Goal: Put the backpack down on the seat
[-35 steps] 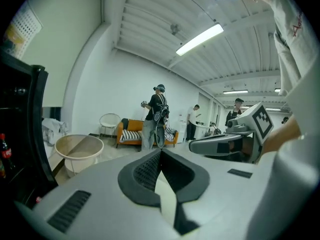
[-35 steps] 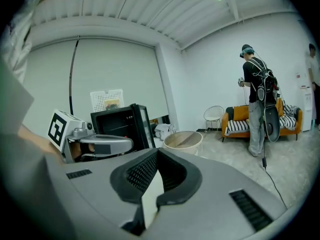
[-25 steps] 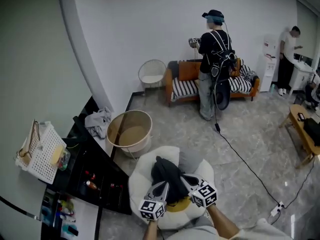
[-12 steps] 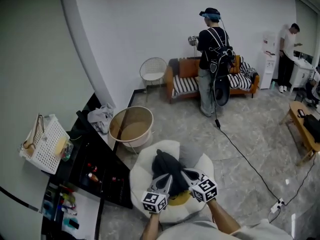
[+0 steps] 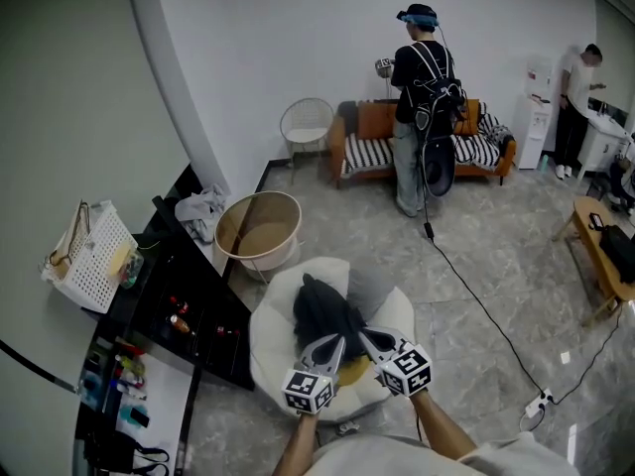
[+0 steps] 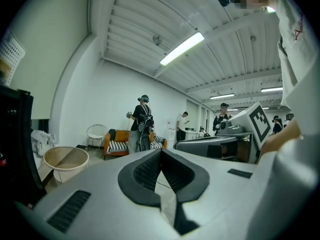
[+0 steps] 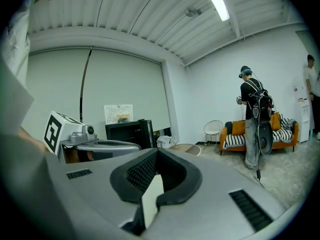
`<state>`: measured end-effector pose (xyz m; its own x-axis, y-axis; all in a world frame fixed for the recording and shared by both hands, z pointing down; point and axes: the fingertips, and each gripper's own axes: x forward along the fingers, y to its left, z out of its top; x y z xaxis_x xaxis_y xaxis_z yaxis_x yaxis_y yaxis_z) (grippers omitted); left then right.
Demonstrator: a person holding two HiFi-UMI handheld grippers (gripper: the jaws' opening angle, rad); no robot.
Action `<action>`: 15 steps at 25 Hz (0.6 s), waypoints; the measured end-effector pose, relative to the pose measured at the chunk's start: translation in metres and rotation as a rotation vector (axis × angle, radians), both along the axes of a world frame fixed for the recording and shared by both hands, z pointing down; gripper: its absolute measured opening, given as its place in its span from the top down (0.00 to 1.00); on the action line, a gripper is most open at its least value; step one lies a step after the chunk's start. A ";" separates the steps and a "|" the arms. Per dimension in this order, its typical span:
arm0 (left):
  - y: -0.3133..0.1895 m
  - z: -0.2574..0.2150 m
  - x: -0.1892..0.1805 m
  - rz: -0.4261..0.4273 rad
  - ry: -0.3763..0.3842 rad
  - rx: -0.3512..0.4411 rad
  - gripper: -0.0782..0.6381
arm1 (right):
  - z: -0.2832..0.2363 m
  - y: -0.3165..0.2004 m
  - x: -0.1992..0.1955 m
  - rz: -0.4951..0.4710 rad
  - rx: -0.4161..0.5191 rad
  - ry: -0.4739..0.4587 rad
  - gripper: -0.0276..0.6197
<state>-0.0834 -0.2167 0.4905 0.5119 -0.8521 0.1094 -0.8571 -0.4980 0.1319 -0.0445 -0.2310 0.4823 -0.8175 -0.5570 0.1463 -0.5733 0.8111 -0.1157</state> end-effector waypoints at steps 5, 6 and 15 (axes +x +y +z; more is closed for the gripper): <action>0.029 0.002 0.025 -0.016 0.023 -0.007 0.85 | 0.005 0.029 0.025 -0.016 -0.009 0.010 0.91; 0.035 0.004 0.030 -0.018 0.022 -0.012 0.85 | 0.006 0.035 0.030 -0.017 -0.013 0.009 0.91; 0.094 0.012 0.068 -0.033 0.026 -0.036 0.85 | 0.012 0.092 0.068 -0.030 -0.032 0.001 0.91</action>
<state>-0.0154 -0.1229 0.5025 0.4865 -0.8643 0.1275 -0.8691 -0.4640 0.1712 0.0235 -0.1390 0.4943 -0.8338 -0.5269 0.1646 -0.5486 0.8242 -0.1407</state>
